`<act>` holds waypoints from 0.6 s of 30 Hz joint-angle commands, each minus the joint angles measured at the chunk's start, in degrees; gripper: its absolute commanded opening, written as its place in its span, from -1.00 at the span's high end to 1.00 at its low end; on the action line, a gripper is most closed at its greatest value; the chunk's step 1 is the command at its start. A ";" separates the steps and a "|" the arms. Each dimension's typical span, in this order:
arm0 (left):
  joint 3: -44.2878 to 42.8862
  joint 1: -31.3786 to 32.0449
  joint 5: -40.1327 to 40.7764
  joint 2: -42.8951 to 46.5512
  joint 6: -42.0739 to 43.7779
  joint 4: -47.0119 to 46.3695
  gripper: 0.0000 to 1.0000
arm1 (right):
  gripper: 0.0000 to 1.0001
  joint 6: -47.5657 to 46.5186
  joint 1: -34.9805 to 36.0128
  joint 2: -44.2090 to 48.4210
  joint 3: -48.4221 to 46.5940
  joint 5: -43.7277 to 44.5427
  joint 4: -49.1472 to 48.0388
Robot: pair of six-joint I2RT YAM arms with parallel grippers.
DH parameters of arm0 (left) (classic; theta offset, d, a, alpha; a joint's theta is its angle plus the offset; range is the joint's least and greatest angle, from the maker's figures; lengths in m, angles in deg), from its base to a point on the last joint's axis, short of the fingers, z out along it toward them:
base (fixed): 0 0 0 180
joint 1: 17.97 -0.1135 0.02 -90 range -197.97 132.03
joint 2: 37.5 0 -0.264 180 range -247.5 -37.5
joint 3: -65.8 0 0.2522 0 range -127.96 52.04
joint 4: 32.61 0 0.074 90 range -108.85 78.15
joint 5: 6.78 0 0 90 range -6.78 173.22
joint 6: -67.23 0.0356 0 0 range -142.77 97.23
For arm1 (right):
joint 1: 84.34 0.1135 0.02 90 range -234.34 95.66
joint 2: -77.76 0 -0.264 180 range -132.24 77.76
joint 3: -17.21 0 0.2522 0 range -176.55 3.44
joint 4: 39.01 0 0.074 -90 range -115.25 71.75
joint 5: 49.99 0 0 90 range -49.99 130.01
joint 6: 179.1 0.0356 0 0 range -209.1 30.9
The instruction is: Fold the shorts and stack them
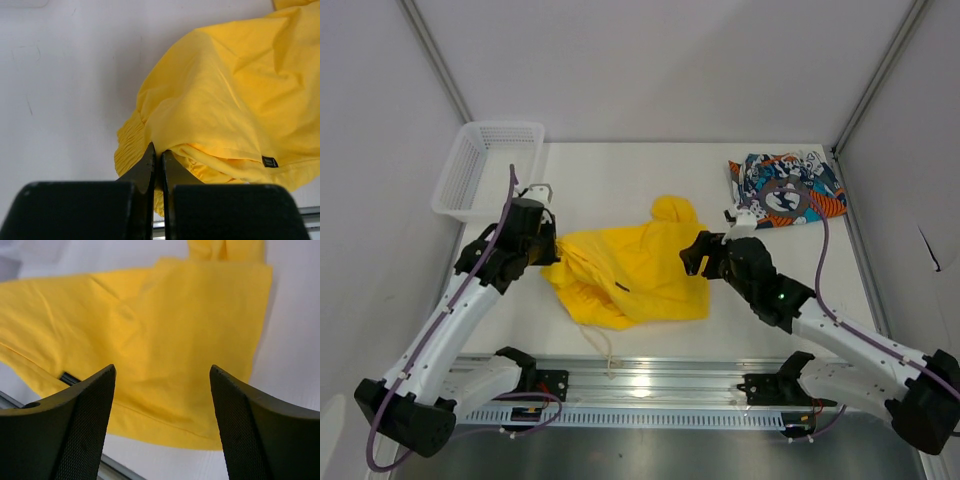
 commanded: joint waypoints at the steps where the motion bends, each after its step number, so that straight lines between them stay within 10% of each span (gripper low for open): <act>1: -0.46 -3.20 -0.46 -1.29 2.23 -1.42 1.00 | -0.53 1.67 -2.64 -4.95 -0.28 -4.92 8.50; 8: 3.23 -8.74 -2.65 -2.53 1.17 -4.06 1.00 | -0.49 5.56 -4.33 -7.16 6.48 -14.78 4.12; 18: 4.99 -15.33 -1.42 -0.33 0.03 -5.29 1.00 | -0.56 -6.83 9.63 -6.62 7.28 -5.41 5.60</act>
